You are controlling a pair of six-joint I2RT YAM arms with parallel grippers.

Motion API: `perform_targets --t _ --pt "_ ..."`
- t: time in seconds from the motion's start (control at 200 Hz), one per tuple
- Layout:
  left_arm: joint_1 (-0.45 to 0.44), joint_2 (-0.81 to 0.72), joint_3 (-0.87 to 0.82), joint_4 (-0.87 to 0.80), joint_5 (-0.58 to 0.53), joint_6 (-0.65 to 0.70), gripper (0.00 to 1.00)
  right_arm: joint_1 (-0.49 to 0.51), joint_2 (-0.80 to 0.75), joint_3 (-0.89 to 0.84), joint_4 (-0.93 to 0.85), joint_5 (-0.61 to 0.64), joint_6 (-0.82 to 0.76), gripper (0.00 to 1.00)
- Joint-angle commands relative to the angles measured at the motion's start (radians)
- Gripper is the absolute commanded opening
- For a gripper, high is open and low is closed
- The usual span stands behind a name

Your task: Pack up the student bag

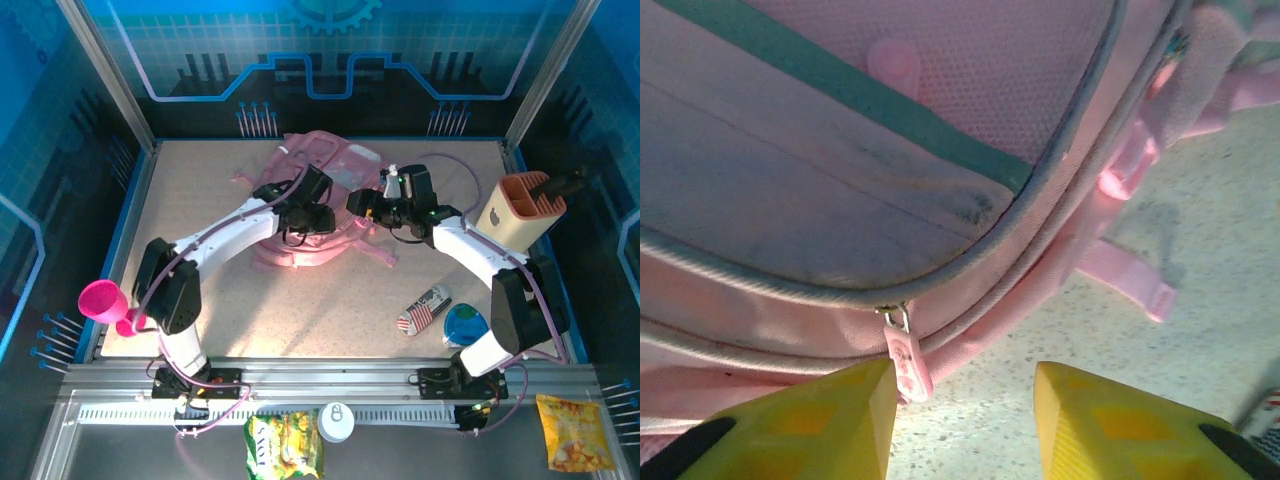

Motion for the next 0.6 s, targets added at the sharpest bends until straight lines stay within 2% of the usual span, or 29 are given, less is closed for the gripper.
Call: perform_targets --t 0.0,0.12,0.215,0.375,0.59 --pt "-0.017 0.051 0.062 -0.095 -0.101 0.055 0.39 -0.020 -0.021 -0.013 0.018 -0.015 0.037 0.73" --pt "-0.021 0.089 0.085 -0.124 -0.137 0.071 0.35 -0.029 -0.017 -0.019 0.020 -0.018 0.049 0.72" --pt "-0.022 0.104 0.090 -0.139 -0.164 0.074 0.26 -0.032 -0.008 -0.018 0.021 -0.024 0.062 0.71" --pt "-0.022 0.096 0.082 -0.123 -0.164 0.084 0.00 -0.035 0.009 -0.015 0.023 -0.023 0.127 0.62" --pt "-0.024 0.033 0.034 0.033 0.025 0.146 0.00 -0.040 0.029 0.000 0.015 -0.033 0.276 0.55"
